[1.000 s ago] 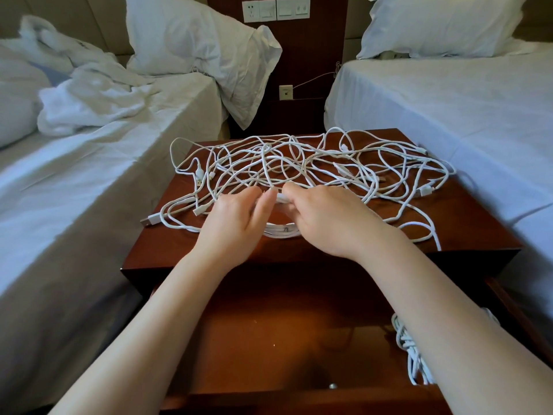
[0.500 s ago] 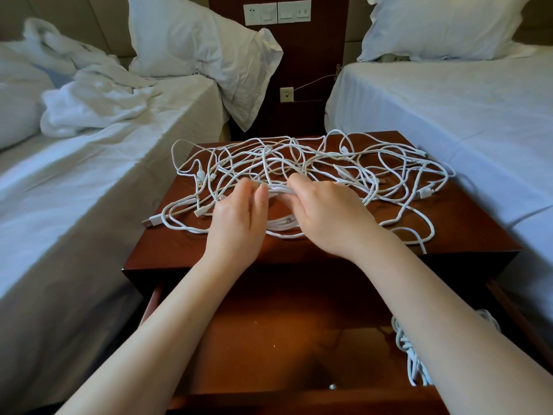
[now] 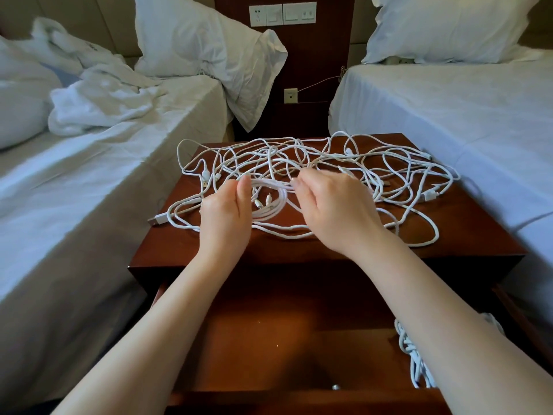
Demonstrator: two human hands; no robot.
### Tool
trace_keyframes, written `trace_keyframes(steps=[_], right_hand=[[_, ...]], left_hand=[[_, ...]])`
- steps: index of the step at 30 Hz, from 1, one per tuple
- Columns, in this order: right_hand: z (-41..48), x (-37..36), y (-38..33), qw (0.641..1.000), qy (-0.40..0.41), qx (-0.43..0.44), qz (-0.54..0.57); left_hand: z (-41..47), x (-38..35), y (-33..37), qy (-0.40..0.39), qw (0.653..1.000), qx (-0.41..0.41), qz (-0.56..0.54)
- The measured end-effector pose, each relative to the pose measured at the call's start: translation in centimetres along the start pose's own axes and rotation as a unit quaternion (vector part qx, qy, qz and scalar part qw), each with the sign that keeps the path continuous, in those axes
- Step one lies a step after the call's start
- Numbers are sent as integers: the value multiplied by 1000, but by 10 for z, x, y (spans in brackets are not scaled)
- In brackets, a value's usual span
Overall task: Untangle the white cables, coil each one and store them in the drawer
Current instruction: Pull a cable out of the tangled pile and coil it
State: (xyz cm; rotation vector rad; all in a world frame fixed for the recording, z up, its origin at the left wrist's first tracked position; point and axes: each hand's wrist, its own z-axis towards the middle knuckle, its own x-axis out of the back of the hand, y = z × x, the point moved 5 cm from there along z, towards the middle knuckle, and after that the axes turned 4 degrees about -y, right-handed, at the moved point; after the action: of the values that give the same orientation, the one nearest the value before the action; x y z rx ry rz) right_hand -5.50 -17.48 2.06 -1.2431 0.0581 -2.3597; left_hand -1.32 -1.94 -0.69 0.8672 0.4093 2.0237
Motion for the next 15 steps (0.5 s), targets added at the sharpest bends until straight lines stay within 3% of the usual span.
trace_keyframes(steps=[6,11,15], right_hand=[[-11,-32,-23,977,-211,37,1],[-12,-39,-21,968,-250,0,15],[-11,-41,-11,966,-257,-14,39]], left_hand=[[7,17,-15,72,995,74,5],[7,19,-8,88,993,72,-32],[9,20,1,75,984,99,-128]])
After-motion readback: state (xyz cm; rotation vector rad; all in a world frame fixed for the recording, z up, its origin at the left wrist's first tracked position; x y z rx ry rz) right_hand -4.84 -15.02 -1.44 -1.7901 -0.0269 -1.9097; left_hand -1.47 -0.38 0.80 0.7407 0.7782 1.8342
